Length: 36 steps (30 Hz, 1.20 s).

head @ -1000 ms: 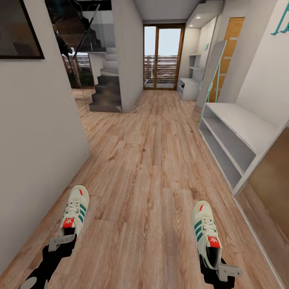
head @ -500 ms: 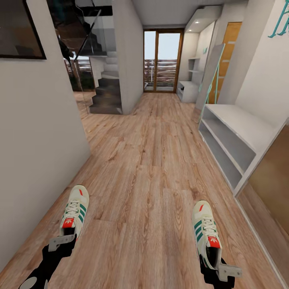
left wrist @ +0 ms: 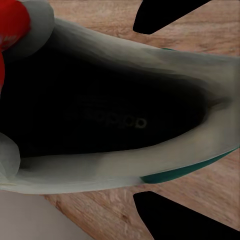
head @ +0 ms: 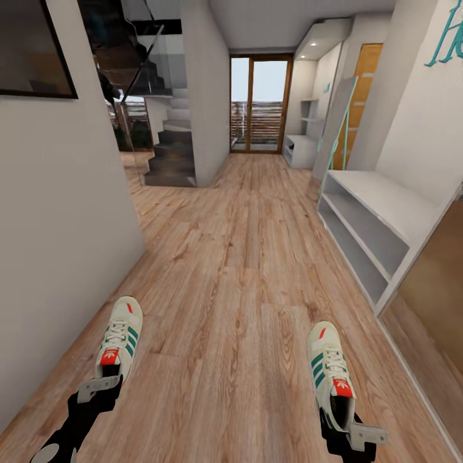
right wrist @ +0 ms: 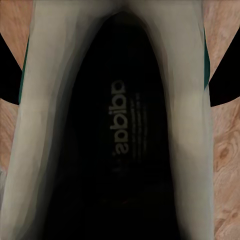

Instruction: Pick up the two gym shoes and the two sandals from the corridor floor and place them onto the hallstand (shoe rack) in the corridor, making sure they are on the rack and not on the floor. Arrange them so the two gym shoes are next to each other and the two sandals are next to each other.

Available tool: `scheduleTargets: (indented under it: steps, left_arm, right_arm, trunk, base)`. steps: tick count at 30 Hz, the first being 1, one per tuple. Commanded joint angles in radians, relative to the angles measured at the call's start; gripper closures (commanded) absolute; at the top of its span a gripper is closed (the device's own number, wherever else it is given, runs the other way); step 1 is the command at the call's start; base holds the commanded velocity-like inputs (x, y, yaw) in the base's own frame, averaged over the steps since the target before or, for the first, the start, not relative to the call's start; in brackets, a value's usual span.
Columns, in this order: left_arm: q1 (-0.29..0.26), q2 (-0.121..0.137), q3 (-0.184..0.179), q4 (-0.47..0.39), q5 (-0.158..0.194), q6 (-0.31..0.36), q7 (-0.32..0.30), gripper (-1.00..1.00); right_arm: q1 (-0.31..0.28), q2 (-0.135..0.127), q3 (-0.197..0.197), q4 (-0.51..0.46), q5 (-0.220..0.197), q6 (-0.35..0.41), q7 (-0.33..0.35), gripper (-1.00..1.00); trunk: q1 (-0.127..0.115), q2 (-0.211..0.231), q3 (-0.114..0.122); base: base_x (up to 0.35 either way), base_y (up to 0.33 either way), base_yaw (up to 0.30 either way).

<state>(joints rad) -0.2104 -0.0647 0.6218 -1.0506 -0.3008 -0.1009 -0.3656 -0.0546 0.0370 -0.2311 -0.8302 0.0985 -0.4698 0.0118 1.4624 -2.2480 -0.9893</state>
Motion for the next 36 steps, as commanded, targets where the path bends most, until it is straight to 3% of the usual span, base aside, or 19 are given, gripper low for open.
scheduleTargets:
  steps: [1, 14, 36]
  left_arm:
    - [-0.001, -0.001, 0.005, 0.000, -0.011, -0.006, -0.007, 1.00]
    - [-0.001, -0.001, 0.006, 0.000, -0.011, -0.006, -0.007, 1.00]
    - [-0.001, -0.001, 0.006, 0.000, -0.011, -0.006, -0.007, 1.00]
  right_arm:
    - [-0.001, 0.001, -0.005, 0.000, 0.010, -0.003, 0.002, 1.00]
    - [-0.001, 0.001, -0.005, 0.000, 0.010, -0.003, 0.002, 1.00]
    - [0.000, 0.001, -0.005, 0.000, 0.010, -0.003, 0.002, 1.00]
  trunk:
    - [0.000, 0.000, 0.001]
    - [0.000, 0.000, 0.021]
    - [0.000, 0.000, 0.056]
  base:
    - [0.000, 0.000, 0.000]
    - [0.053, 0.000, 0.000]
    - [0.324, 0.000, 0.000]
